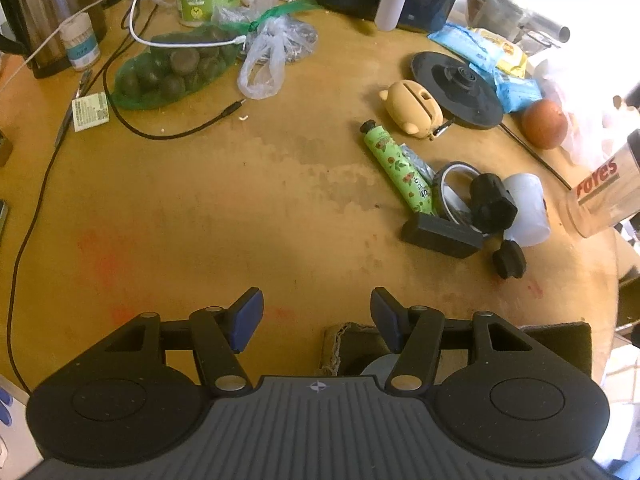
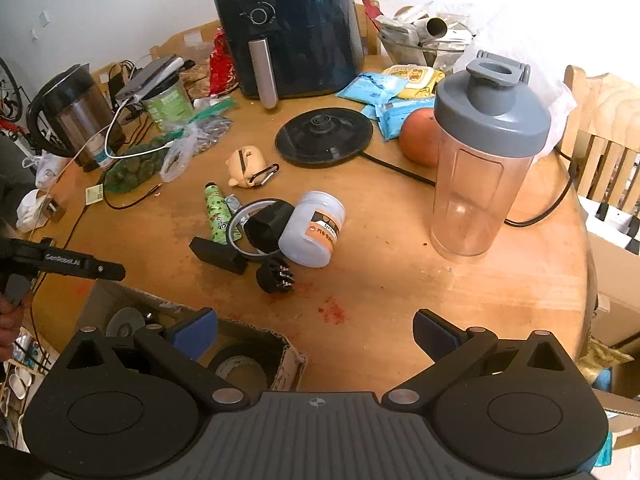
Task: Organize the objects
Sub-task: 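Move the open right tool toward the white jar with orange label, then close the right tool around the white jar and grasp it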
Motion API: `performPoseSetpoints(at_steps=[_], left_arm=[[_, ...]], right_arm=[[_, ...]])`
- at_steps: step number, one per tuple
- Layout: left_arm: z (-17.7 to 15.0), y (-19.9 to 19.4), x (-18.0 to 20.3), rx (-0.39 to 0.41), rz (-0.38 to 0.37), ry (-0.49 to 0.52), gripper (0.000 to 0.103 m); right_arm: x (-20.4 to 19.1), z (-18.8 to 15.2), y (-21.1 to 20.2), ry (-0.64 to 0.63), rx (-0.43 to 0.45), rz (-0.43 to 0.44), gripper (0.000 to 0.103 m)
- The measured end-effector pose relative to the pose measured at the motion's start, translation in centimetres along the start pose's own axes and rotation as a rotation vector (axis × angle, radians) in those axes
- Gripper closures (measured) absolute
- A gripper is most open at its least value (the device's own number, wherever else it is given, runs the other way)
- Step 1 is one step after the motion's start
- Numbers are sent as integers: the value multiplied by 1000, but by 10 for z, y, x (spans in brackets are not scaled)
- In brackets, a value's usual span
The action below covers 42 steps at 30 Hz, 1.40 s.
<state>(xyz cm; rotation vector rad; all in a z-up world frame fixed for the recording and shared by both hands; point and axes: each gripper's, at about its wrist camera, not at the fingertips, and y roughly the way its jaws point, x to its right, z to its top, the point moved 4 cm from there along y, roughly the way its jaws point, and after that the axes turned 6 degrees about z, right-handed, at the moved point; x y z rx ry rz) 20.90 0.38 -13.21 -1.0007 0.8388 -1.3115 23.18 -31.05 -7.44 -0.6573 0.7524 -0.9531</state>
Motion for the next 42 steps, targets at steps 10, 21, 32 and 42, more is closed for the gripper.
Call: performPoseSetpoints(at_steps=[10, 21, 32, 42], left_arm=[[10, -18, -4, 56, -61, -17, 44], [24, -49, 2, 106, -133, -1, 44], [29, -54, 10, 106, -200, 15, 44], [21, -57, -4, 90, -202, -65, 44]], right_arm=[[-6, 15, 22, -10, -8, 7, 0], [6, 51, 69, 58, 40, 95, 2], [27, 72, 112, 146, -11, 91, 13], [35, 77, 144, 218, -31, 74, 33]])
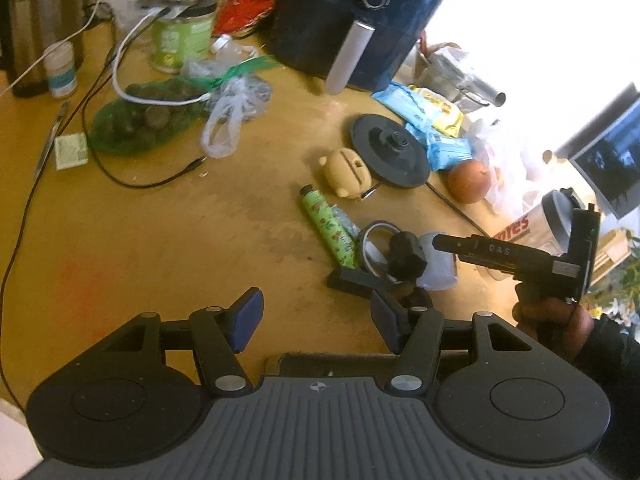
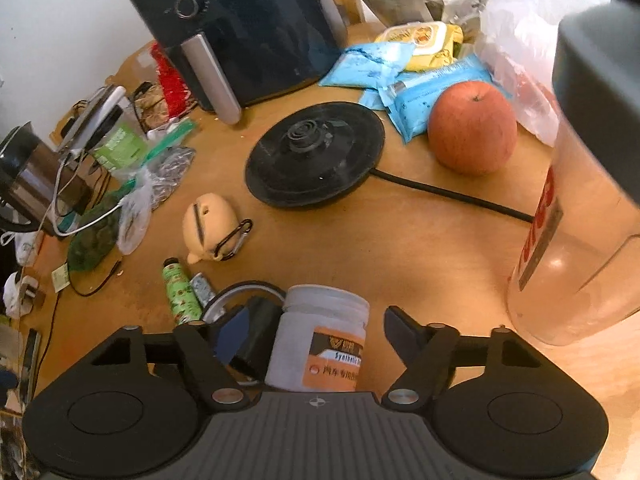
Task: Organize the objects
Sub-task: 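Close the right tool around the white jar and grasp it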
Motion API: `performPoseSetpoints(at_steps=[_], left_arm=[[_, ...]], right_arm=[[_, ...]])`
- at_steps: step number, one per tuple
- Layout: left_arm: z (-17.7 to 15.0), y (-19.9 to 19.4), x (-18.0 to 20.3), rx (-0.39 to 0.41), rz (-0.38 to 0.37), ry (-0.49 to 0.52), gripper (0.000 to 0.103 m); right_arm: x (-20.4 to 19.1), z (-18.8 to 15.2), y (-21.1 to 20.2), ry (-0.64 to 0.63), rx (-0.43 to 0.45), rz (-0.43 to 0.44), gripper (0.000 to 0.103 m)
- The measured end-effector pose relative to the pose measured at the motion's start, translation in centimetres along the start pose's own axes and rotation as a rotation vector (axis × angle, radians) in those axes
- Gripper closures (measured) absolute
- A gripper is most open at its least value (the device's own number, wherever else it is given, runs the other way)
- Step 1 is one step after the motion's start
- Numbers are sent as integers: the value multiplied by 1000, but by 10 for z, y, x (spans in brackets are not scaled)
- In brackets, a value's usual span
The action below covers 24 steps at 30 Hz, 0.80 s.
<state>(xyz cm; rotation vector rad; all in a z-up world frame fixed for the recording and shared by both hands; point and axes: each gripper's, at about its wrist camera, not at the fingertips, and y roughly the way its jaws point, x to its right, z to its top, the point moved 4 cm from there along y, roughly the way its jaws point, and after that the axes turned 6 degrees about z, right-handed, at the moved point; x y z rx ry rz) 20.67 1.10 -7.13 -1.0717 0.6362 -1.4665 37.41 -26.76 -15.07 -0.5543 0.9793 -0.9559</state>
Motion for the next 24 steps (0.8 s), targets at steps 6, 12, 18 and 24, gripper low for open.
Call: performPoseSetpoints(at_steps=[6, 12, 18, 24], left_arm=[[-6, -1, -10, -21, 21, -24, 44], [-6, -2, -12, -20, 24, -23, 44], [-4, -3, -10, -16, 28, -8, 44], [-6, 2, -2, -31, 24, 20, 44]], right_arm=[[4, -5, 10, 24, -21, 17, 47], [5, -10, -3, 5, -12, 34, 48], [-2, -14, -36, -59, 61, 52, 75], [-4, -19, -48, -102, 55, 63, 94]])
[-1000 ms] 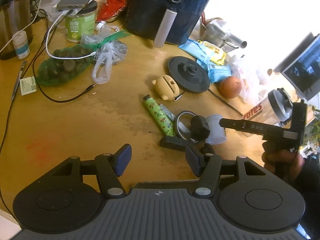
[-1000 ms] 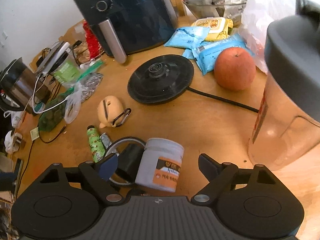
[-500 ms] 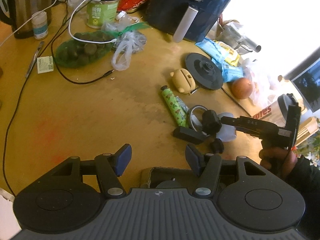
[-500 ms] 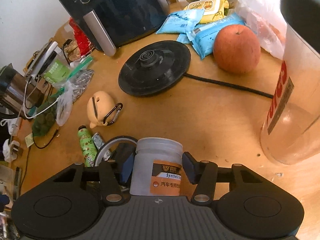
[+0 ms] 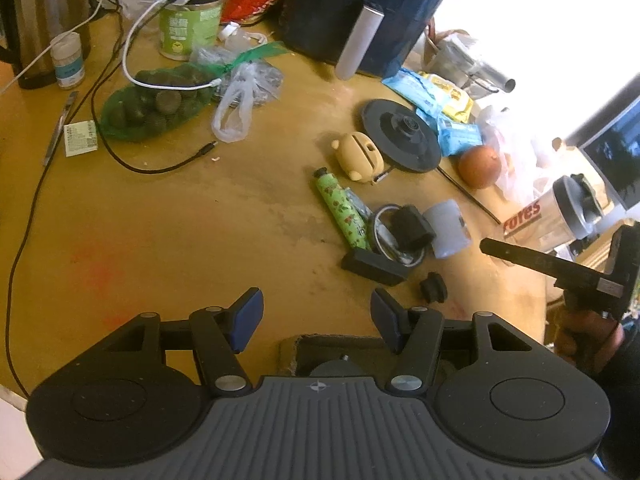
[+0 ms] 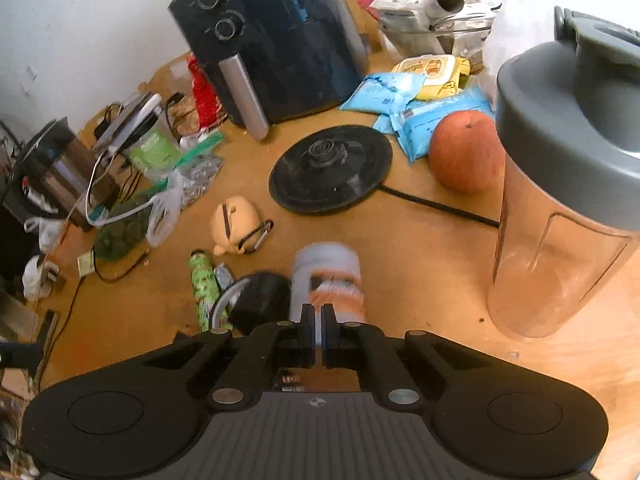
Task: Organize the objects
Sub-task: 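Close the right tool around the white jar and grasp it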
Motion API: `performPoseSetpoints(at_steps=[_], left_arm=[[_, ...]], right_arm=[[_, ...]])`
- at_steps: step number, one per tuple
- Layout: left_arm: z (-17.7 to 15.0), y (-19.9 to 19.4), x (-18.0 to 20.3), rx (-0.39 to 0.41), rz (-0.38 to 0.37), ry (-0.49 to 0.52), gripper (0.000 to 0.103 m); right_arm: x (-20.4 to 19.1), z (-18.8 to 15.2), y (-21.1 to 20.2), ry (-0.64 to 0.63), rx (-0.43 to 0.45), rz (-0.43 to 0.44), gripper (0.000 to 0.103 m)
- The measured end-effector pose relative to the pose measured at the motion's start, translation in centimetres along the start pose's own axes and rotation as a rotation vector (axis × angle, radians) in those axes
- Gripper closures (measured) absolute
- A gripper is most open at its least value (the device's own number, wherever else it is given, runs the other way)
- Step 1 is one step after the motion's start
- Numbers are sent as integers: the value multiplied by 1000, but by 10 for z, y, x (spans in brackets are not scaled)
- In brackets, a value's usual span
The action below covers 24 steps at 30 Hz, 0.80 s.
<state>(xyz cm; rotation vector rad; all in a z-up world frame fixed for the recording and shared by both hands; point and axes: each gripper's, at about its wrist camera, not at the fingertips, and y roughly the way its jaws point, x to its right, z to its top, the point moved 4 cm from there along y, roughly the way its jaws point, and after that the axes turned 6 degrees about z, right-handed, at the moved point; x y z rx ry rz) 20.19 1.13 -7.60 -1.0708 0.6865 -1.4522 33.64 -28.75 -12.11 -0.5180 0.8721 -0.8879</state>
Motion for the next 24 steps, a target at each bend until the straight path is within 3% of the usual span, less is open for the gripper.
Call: performPoseSetpoints(at_steps=[2, 4, 6, 8, 18, 23, 24], left_arm=[[-1, 0, 4, -1, -4, 11, 44], [-2, -1, 8, -2, -8, 19, 44], [-3, -2, 10, -2, -7, 24, 44], [-5, -3, 11, -3, -6, 27, 44], [-11, -13, 1, -2, 27, -6, 44], [-17, -19, -7, 1, 49, -30, 44], [-18, -20, -8, 1, 53, -36, 44]], right_arm=[[0, -3, 0, 15, -4, 17, 91], [-1, -3, 1, 29, 6, 18, 76], [-3, -1, 3, 27, 24, -1, 45], [-6, 3, 7, 9, 36, -20, 37], [-8, 22, 55, -147, -22, -184, 36], [-7, 25, 80, -209, -80, -204, 37], [-7, 25, 84, -209, -90, -198, 43]])
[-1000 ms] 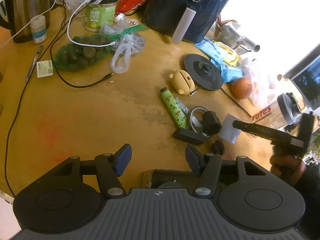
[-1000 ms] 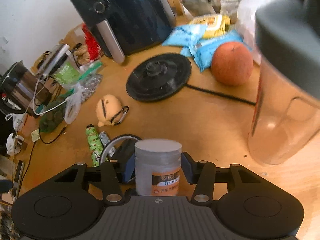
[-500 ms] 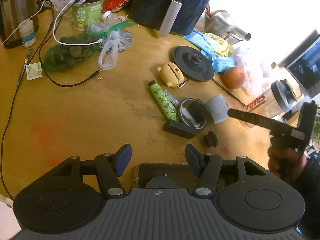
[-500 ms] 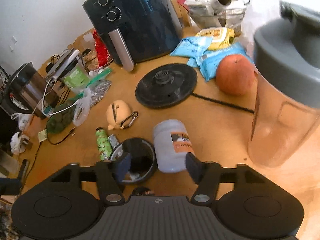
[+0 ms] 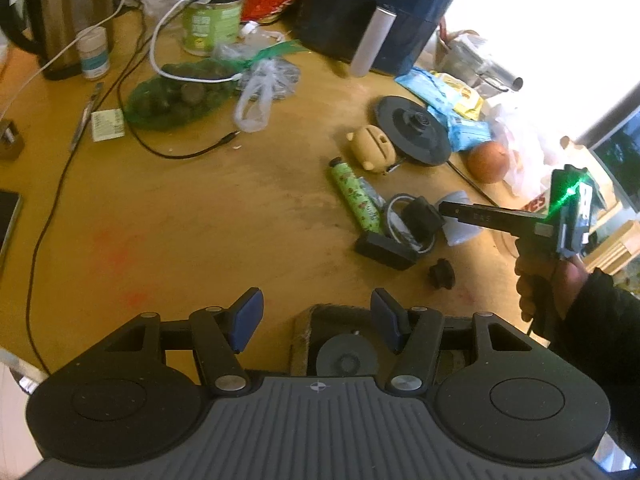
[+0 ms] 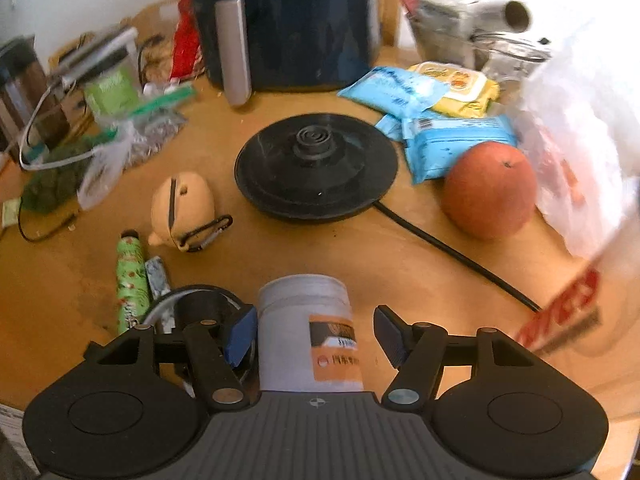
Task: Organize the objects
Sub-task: 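Close the right tool around the white jar and grasp it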
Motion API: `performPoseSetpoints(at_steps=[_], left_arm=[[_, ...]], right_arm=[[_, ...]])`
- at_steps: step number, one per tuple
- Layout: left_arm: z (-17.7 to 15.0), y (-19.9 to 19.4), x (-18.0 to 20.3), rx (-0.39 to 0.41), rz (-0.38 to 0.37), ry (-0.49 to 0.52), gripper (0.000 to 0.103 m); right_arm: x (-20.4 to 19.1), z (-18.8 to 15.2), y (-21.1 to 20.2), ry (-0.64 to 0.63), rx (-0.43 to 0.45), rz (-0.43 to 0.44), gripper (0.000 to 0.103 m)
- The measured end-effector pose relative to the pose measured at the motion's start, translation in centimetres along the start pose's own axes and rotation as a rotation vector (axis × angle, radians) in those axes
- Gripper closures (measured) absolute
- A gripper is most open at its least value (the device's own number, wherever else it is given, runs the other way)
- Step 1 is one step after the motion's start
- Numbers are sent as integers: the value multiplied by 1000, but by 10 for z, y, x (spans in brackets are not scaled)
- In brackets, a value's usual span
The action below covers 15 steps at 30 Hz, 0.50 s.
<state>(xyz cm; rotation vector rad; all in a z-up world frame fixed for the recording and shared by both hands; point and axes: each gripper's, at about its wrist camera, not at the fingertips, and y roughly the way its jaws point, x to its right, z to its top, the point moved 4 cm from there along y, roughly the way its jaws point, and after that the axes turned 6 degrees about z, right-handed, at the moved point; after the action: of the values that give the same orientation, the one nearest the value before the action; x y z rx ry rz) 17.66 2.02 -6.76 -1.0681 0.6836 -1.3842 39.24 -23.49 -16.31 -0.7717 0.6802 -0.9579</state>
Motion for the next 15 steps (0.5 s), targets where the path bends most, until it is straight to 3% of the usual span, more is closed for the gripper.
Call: performPoseSetpoints(at_steps=[2, 15], left_arm=[[-2, -2, -3, 1, 9, -13, 44], [-3, -5, 5, 22, 6, -17, 44]], right_arm=[[0, 1, 2, -2, 0, 0, 47], [-2, -13, -60, -11, 119, 39, 47]])
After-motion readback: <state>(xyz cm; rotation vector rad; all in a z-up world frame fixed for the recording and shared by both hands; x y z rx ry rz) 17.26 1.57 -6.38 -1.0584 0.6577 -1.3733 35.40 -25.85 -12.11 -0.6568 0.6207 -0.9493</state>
